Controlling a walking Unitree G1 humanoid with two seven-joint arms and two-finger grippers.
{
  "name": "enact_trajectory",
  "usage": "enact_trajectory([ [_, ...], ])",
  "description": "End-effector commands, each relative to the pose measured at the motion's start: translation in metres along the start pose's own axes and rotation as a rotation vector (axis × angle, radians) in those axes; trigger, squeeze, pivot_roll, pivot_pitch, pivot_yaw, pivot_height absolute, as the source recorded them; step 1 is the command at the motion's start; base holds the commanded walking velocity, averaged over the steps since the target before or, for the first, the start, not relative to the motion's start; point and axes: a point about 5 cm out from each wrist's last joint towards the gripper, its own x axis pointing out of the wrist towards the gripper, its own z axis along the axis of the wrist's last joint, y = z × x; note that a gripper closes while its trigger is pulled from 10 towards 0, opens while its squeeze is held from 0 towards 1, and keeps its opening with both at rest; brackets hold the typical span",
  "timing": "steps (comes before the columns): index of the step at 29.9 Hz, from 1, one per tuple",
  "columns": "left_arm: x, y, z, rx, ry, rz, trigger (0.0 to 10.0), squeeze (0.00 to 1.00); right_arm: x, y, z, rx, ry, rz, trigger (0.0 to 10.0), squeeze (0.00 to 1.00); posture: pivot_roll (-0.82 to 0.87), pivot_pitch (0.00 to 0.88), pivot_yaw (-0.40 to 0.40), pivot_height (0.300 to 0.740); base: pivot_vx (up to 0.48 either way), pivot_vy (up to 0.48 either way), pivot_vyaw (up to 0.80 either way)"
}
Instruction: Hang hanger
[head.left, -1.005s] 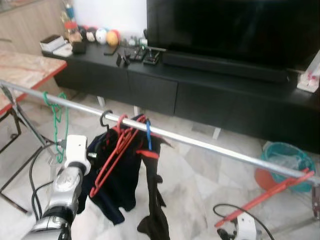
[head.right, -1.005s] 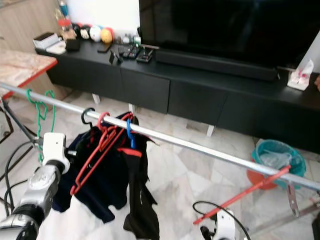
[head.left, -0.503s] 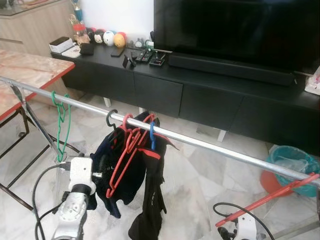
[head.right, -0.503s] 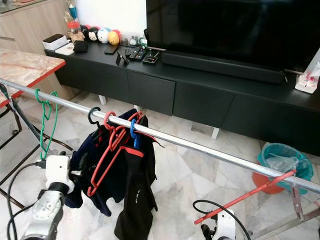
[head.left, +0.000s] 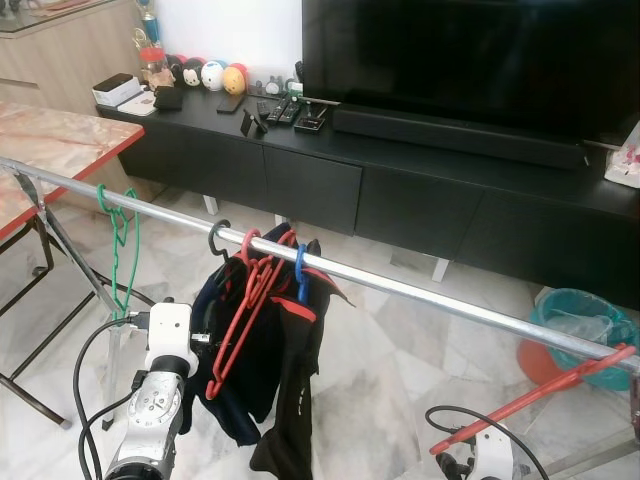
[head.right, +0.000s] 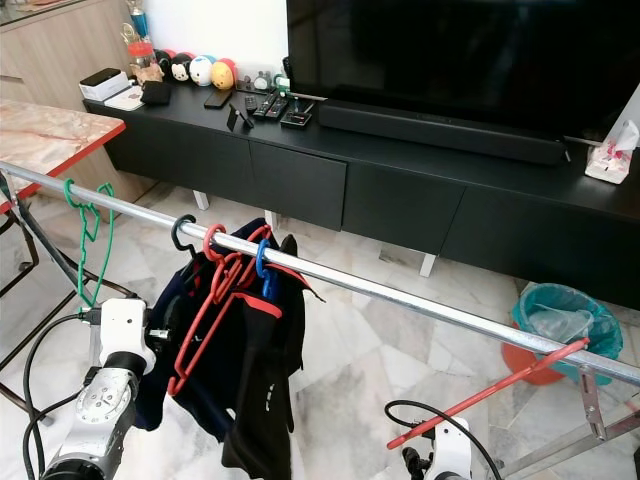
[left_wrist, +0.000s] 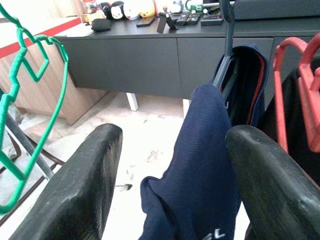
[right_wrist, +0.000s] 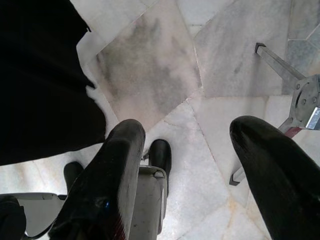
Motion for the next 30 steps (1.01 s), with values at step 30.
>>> enact_trajectory([
  [30,0.0020,-0.0032,0.0010,0.030,0.002,-0.011,10.0,0.00,0.0008,0.0009,0.0049,0.005,-0.011,-0.002,10.0,0.00,0.03,0.000,-0.002,0.740,0.000,0.000,0.00],
])
